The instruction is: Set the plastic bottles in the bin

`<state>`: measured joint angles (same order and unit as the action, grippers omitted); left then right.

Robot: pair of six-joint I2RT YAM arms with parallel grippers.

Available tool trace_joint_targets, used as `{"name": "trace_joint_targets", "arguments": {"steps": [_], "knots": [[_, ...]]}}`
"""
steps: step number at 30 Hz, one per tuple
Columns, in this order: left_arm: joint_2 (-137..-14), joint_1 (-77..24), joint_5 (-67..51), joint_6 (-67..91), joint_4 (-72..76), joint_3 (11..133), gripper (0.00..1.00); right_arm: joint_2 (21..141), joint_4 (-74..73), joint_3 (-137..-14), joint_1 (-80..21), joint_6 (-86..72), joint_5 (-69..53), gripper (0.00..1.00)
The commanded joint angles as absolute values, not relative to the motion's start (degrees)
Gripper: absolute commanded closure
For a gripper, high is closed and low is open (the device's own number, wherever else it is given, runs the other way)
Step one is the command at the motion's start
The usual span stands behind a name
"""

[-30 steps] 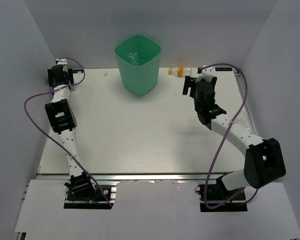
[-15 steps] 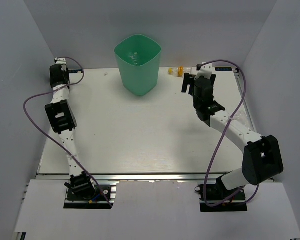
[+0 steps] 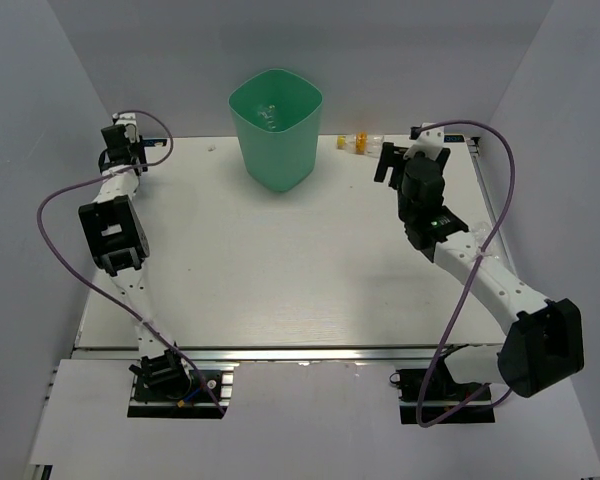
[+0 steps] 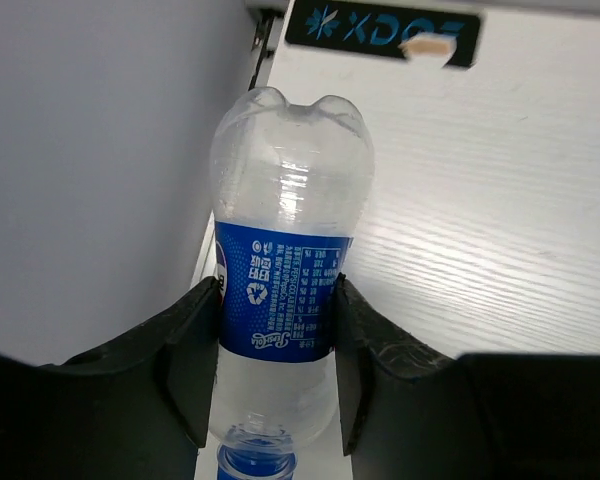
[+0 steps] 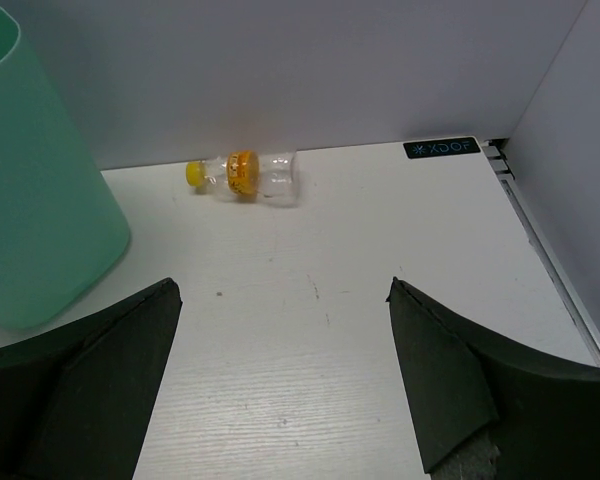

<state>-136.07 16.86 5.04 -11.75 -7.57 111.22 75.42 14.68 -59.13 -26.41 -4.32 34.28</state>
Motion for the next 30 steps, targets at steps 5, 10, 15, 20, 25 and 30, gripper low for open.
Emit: {"name": "trace_joint_targets", "arguments": {"steps": [5,10,15,20,25,30], "knots": [[-119.37,10.82,5.44,-7.21,-9.22,108.63,1.0,73.21,1.25,-62.31,-25.23,-4.57,33.68,0.11],[-111.64,5.72,7.03,-3.53,-11.68,108.19,1.0,76.63,-16.23,-69.06,-17.43,-6.78,24.37,0.11],[-101.79,2.21,0.01,7.02,-8.02,105.74,1.0,84.62,-33.82,-75.67,-11.61,-3.0,23.9,0.11],[-97.48,-4.65,-10.63,13.62,-3.96,102.41,1.0,89.29,-39.28,-77.08,-6.16,5.09,27.51,0.11],[-98.43,-9.93,-8.87,13.71,1.47,102.56,0.95,91.49,-39.11,-74.54,3.04,6.15,24.37,0.11],[-105.28,-12.3,-8.0,14.77,0.72,109.32,0.89,93.16,-31.74,-69.44,9.92,8.26,18.38,0.11]]}}
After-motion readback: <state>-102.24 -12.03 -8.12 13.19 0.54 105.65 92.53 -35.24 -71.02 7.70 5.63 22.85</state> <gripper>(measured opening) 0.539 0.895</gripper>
